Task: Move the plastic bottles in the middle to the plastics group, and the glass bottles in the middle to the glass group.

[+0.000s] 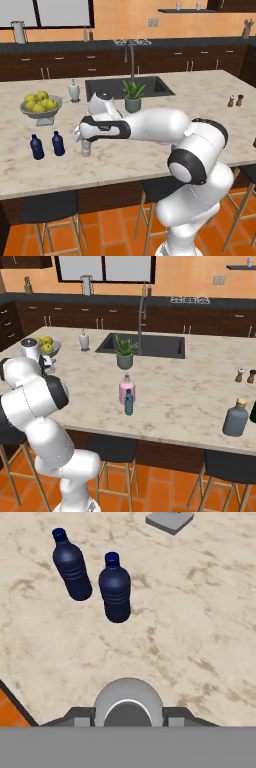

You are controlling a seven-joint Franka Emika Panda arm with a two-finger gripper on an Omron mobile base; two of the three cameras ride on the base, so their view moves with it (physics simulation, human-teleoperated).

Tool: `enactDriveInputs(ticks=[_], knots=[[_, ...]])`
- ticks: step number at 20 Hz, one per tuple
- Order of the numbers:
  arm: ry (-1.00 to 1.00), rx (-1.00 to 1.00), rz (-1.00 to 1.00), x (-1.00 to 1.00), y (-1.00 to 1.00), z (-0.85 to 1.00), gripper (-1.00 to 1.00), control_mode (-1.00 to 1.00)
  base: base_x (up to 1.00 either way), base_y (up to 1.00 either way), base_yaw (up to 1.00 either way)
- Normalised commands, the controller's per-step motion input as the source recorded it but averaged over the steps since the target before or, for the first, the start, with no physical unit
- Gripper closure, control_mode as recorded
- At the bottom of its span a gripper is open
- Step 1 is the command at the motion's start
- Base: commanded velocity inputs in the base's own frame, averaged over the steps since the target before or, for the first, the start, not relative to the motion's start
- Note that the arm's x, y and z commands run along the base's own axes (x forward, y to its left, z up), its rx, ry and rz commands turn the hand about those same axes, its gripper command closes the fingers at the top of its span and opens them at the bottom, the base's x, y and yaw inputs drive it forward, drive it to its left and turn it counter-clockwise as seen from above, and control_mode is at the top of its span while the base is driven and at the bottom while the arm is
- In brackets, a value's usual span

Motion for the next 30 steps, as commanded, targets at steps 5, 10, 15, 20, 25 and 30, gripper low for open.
enactDriveInputs(ticks=[5, 10, 15, 20, 25, 30], knots=[[0.0, 0.0, 0.01, 0.4, 0.13, -0.05, 1.0, -1.0, 0.0, 0.0, 0.0], [0.0, 0.0, 0.0, 0.46, 0.22, 0.0, 1.0, -1.0, 0.0, 0.0, 0.0], [0.0, 0.0, 0.0, 0.27, 0.21, -0.02, 1.0, -1.0, 0.0, 0.0, 0.0], [0.0, 0.0, 0.0, 0.02, 0.05, -0.23, 1.0, -1.0, 0.0, 0.0, 0.0], [0.0, 0.0, 0.0, 0.04, 0.0, -0.47, 1.0, -1.0, 0.0, 0.0, 0.0], [0.0, 0.0, 0.0, 0.06, 0.0, -0.45, 1.0, -1.0, 0.0, 0.0, 0.0]])
